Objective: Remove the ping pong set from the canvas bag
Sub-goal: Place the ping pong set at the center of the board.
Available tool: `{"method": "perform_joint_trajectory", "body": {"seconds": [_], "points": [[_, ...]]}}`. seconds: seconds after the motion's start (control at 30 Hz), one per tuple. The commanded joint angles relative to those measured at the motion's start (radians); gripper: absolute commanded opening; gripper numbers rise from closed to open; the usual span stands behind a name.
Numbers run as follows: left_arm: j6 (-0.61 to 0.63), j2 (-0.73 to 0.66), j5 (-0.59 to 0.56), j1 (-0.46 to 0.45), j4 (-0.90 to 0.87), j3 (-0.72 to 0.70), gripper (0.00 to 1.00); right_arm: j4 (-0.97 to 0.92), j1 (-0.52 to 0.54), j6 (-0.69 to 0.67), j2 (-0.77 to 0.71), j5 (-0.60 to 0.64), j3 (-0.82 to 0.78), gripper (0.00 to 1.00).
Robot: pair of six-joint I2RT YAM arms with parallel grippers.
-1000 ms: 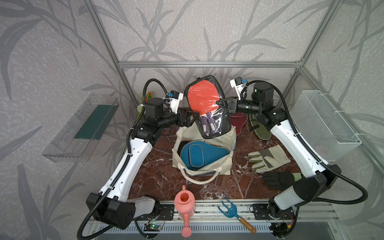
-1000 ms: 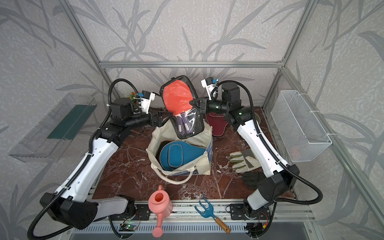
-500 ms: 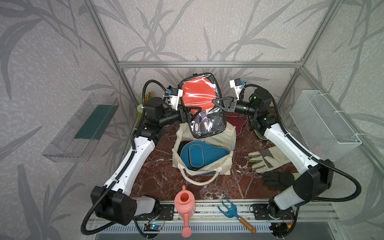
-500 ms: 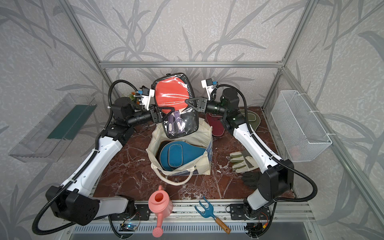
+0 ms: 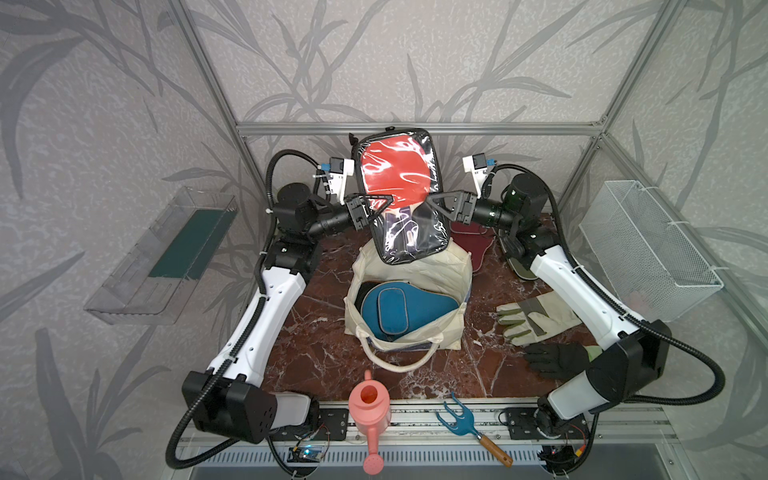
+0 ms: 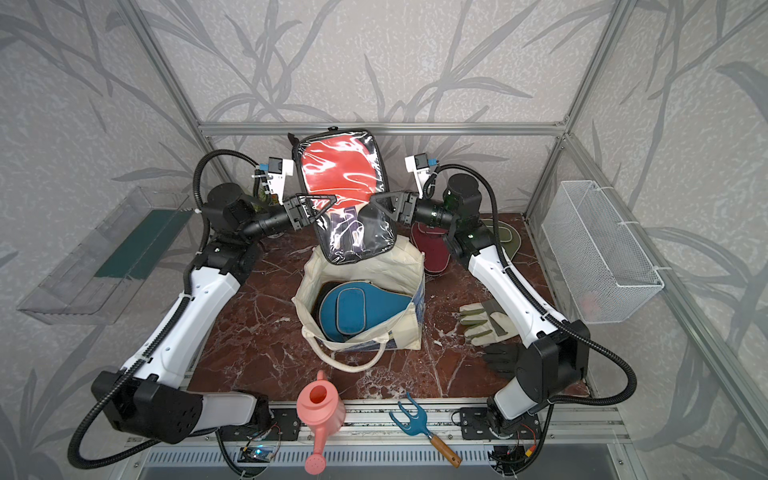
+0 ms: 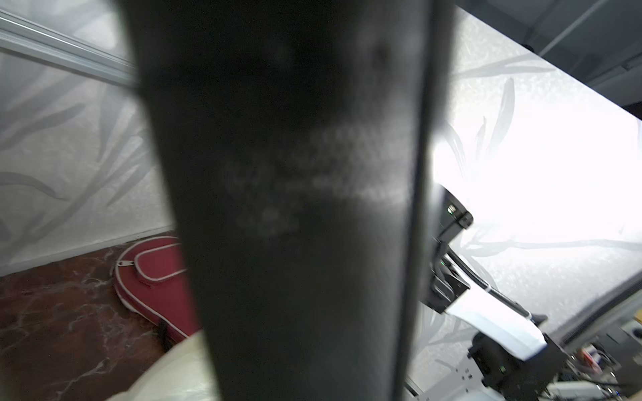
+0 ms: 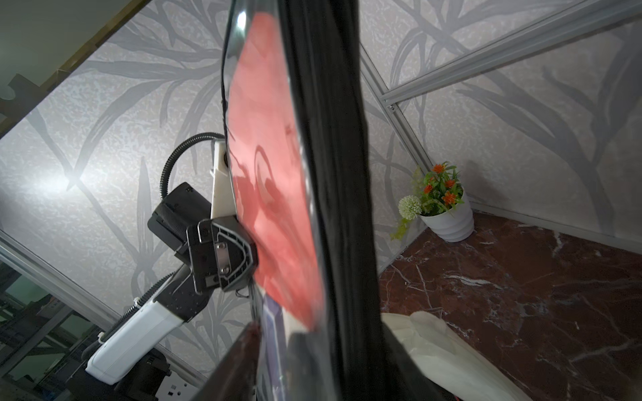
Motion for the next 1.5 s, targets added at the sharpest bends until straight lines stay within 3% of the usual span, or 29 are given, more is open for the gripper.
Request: {"method": "perform_joint_trajectory", "body": {"seconds": [0.0, 0.1, 0.2, 0.3, 0.43, 0.57, 0.77, 1.0, 1.3, 1.47], "points": [[0.111, 0.034, -0.126, 0.080, -0.148, 0.190, 0.00, -0.173, -0.038, -0.134, -0.097, -0.006, 0.038, 0.99], [0.288, 0.105, -0.177, 0.129, -0.437, 0.402, 0.00, -0.353, -0.078, -0.263, -0.157, 0.039, 0.034, 0.99], [0.318, 0.202, -0.149, 0.212, -0.583, 0.549, 0.00, -0.557, -0.084, -0.439, -0.205, 0.141, 0.036, 0.99], [0.405, 0.287, -0.211, 0.249, -0.712, 0.636, 0.00, -0.696, -0.087, -0.552, -0.247, 0.271, 0.011, 0.99], [0.535, 0.392, -0.301, 0.251, -0.826, 0.680, 0.00, -0.735, -0.095, -0.604, -0.312, 0.377, -0.068, 0.99], [0.636, 0.523, -0.257, 0.251, -0.882, 0.735, 0.00, -0.725, -0.125, -0.612, -0.371, 0.403, -0.141, 0.99], [0.682, 0.707, -0.284, 0.229, -0.928, 0.815, 0.00, -0.698, -0.184, -0.607, -0.411, 0.369, -0.222, 0.99], [0.706, 0.877, -0.281, 0.123, -0.968, 0.879, 0.00, -0.639, -0.223, -0.594, -0.414, 0.338, -0.299, 0.99], [0.599, 1.086, -0.276, 0.022, -1.006, 1.034, 0.00, -0.546, -0.253, -0.560, -0.399, 0.279, -0.384, 0.99], [0.521, 1.139, -0.308, 0.000, -0.964, 1.031, 0.00, -0.522, -0.262, -0.548, -0.396, 0.264, -0.401, 0.99]]}}
